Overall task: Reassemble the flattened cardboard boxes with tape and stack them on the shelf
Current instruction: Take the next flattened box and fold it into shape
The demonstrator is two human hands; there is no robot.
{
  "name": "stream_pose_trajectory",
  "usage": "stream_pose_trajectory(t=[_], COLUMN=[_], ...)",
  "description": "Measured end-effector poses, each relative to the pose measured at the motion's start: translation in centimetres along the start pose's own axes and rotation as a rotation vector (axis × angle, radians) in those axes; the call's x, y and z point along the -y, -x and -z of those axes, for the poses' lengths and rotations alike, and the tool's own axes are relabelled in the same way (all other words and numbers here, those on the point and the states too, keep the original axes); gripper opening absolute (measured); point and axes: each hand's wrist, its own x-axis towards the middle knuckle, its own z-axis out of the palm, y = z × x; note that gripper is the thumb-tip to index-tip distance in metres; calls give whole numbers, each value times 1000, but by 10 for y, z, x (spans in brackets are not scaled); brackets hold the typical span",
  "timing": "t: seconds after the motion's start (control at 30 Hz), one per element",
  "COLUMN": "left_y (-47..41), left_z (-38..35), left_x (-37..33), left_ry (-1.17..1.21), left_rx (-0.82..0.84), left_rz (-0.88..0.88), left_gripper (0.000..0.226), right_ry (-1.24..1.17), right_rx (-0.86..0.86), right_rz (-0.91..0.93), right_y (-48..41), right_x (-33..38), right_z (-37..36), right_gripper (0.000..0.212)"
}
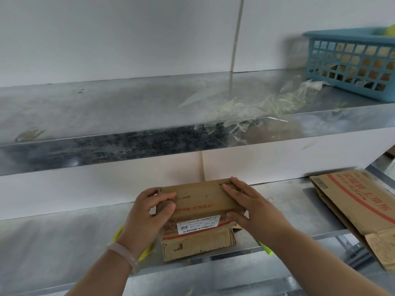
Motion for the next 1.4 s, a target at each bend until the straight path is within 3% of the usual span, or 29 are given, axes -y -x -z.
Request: stream_pose_trajectory(t=[0.3,0.47,0.7,0.87,1.07,1.17,1.27,1.4], left_y=[-1,-7,-12,-14,-10,-13,-13,-13], left_z=[1,-3,-17,-36,-37,-36,-42,-43], left_x=[3,0,-4,4,15,11,5,12], left_ry=[-39,-43,-163,-246,-346,-523,-672,-676], left_rx=[-1,15,73,169,150,151,249,272], left_rz=[0,27,-31,1,-44,-196,-404,-406], left_gripper=[18,17,17,30,34,40,55,60], right_ry=[30,35,31,7,46,100,207,73], right_rx=[-177,-84,-91,-107,-68,-134,-184,-102], right_rz=[99,31,-5,-44,-93,-76,-9,1], right_y=[6,-1,8,15,17,16,17,17], right_x=[-7,-6,-22,-33,-28,-27,-28,-28], right_z=[-2,-3,-10,-9,-17,-16,-18,-18], right_gripper=[64,58,58,57,59,68,63,68])
